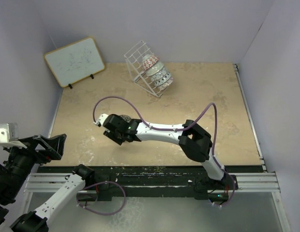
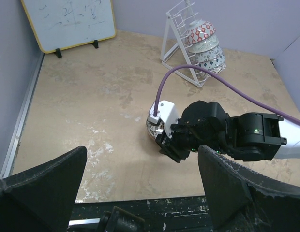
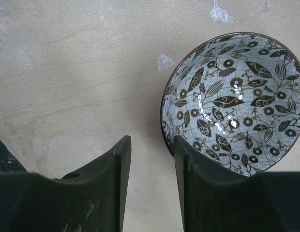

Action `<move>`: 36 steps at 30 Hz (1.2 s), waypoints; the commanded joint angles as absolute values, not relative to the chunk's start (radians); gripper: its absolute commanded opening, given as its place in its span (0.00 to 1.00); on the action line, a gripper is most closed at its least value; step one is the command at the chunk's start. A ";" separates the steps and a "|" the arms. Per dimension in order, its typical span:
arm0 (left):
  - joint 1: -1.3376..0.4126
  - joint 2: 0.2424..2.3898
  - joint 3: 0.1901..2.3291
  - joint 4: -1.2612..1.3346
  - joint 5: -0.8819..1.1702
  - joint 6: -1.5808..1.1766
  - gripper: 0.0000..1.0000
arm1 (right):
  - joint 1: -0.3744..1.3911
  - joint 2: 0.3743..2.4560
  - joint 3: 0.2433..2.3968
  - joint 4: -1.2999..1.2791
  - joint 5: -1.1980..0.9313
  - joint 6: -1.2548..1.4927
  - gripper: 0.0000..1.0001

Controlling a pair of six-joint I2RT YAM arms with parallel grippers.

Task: Load the bowls into the dish rack

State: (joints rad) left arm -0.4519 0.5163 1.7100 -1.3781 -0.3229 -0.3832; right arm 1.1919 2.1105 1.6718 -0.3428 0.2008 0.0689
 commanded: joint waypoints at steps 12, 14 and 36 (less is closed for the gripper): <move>-0.451 0.541 1.722 -1.353 -0.337 -0.384 0.99 | 1.187 2.144 1.729 -0.293 0.310 0.004 0.44; -0.451 0.543 1.722 -1.353 -0.337 -0.383 0.99 | 1.188 2.133 1.720 -0.286 0.308 0.006 0.39; -0.451 0.519 1.698 -1.358 -0.346 -0.386 0.99 | 1.150 2.137 1.701 -0.274 0.308 0.013 0.00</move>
